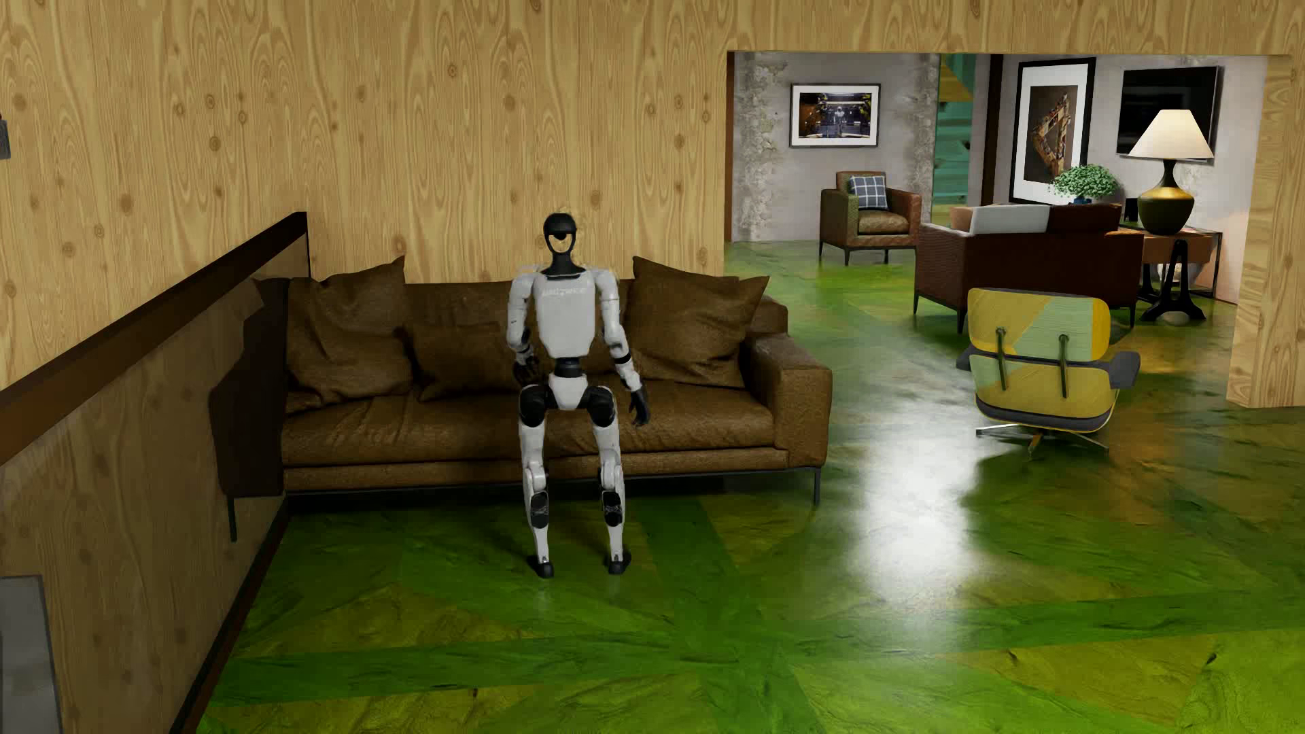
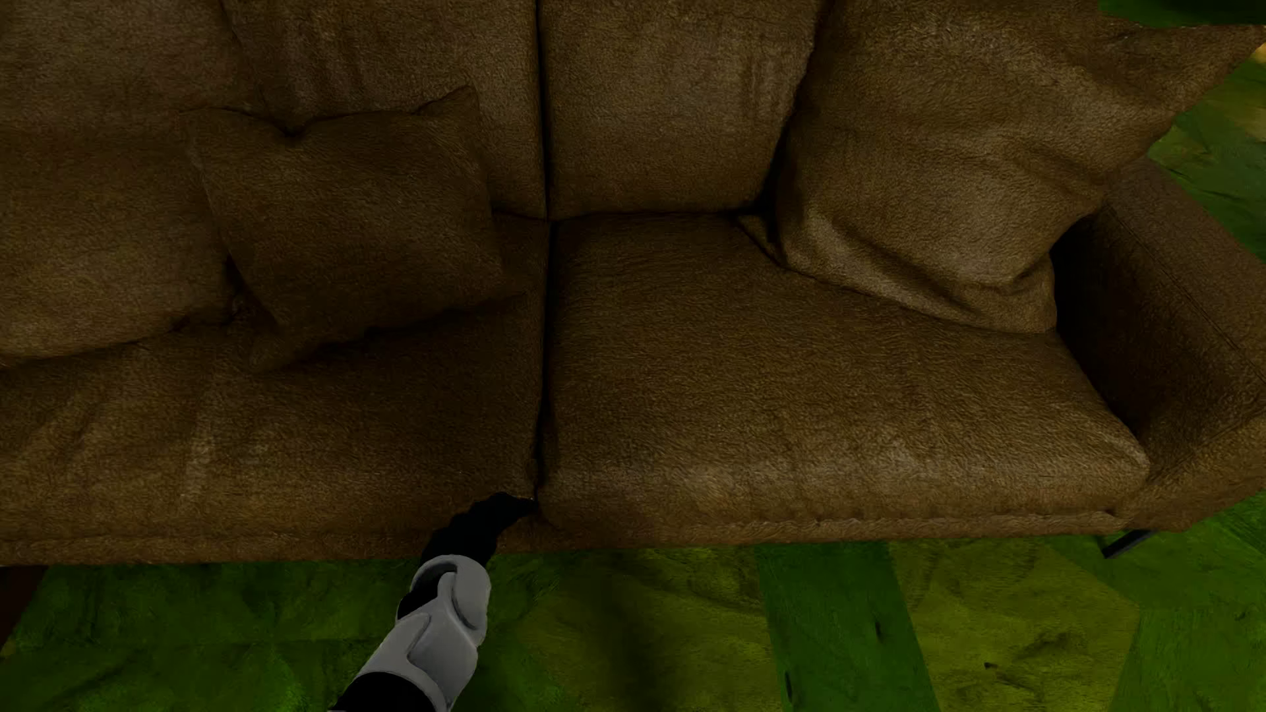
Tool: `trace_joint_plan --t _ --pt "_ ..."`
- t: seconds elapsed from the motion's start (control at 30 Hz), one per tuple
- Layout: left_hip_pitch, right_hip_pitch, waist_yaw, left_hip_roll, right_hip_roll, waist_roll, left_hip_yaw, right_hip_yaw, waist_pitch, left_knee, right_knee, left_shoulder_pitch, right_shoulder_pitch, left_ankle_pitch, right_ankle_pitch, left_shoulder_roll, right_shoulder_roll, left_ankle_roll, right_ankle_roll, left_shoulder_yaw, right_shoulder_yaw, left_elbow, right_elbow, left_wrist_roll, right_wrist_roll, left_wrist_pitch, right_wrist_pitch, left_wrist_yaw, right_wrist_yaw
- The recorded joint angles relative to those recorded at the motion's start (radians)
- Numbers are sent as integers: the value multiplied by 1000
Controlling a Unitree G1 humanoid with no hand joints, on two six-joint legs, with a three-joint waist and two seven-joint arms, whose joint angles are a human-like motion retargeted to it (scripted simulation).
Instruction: Walk to the sofa
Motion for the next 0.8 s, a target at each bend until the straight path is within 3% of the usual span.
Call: trace_joint_plan --t 0.13,0.2,0.33,0.37,0.4,0.5,0.63,0.7,0.8 --pt "33 37 13 50 51 19 35 4 -17 -34 -87 136 -101 -9 29 -42 -19 -17 40 64 27 45 -107 -60 -14 26 -41 5 -37" --pt "59 58 19 77 86 31 66 31 -26 -51 -131 213 -150 -13 43 -56 4 -26 29 43 30 147 -161 -68 17 83 -78 -60 -105" --pt "98 88 22 109 125 54 111 68 -33 -66 -172 352 -192 -24 54 -110 16 -39 19 0 81 357 -228 -84 41 207 -139 -211 -103" --pt "103 89 24 115 130 59 118 75 -32 -65 -172 391 -194 -28 52 -119 19 -42 18 7 95 357 -234 -95 42 210 -143 -219 -99" --pt "109 91 28 119 134 65 123 79 -31 -65 -171 432 -193 -31 49 -117 21 -45 18 -20 103 346 -231 -73 47 187 -142 -233 -95" --pt "114 100 41 124 137 78 115 70 -25 -57 -162 516 -164 -39 37 -106 27 -50 16 -4 105 278 -178 -73 53 144 -104 -219 -93" --pt "102 116 48 109 117 88 63 19 -17 -49 -145 459 -138 -39 15 -86 48 -53 12 5 3 245 -9 -50 62 163 19 -190 -77" --pt "93 121 44 95 101 89 30 -12 -14 -46 -133 388 -122 -37 3 -65 54 -54 11 4 -33 233 54 -33 59 150 58 -185 -65" --pt "79 120 34 77 82 87 -4 -45 -10 -44 -120 284 -92 -33 -7 -46 58 -54 11 -4 -53 186 50 -11 45 113 29 -137 -43"
